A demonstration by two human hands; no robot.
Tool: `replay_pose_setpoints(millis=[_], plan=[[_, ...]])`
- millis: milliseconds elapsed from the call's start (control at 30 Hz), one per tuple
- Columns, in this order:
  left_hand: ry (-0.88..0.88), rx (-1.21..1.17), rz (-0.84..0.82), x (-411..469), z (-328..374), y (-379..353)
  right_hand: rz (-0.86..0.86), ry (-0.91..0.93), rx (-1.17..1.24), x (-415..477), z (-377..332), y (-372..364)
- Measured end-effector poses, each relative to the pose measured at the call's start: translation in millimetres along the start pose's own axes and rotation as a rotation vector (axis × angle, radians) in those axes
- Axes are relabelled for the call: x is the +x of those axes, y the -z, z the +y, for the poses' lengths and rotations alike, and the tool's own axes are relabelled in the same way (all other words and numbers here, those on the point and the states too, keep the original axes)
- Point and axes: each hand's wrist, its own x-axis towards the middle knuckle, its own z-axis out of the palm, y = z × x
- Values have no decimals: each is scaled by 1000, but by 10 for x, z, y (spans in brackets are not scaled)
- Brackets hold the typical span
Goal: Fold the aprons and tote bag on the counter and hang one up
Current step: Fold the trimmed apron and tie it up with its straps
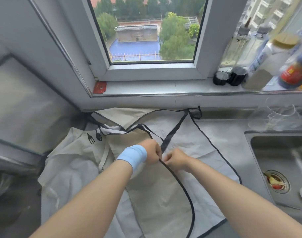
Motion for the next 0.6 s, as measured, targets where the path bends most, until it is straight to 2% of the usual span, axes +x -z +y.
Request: replay_pose_setpoints(millis=[33, 67, 100, 133, 200, 267, 333, 500, 600], plan=[[-10, -20, 8, -31, 17, -12, -186, -16, -13, -103, -93, -9], [-18, -44, 28, -68, 26, -22, -278, -33, -65, -143, -158, 8], [-30, -62, 63, -98, 14, -26, -244, -41, -150, -101, -199, 49], [-33, -89, 117, -132, -16, -11, -125, -42, -263, -23, -243, 110], [20, -172, 241, -219, -141, 89, 225, -51, -422, 144, -359, 263], [104, -230, 346, -305, -358, 230, 418, -14, -369, 215, -596, 361], [209, -296, 412, -394, -636, 384, 444, 100, -331, 240, -933, 320], [514, -428, 538, -424, -1387, 688, 381, 362, -389, 473, -1706, -107], [636, -487, 493, -358, -1790, 803, 339, 443, -489, 731, -2043, -379]])
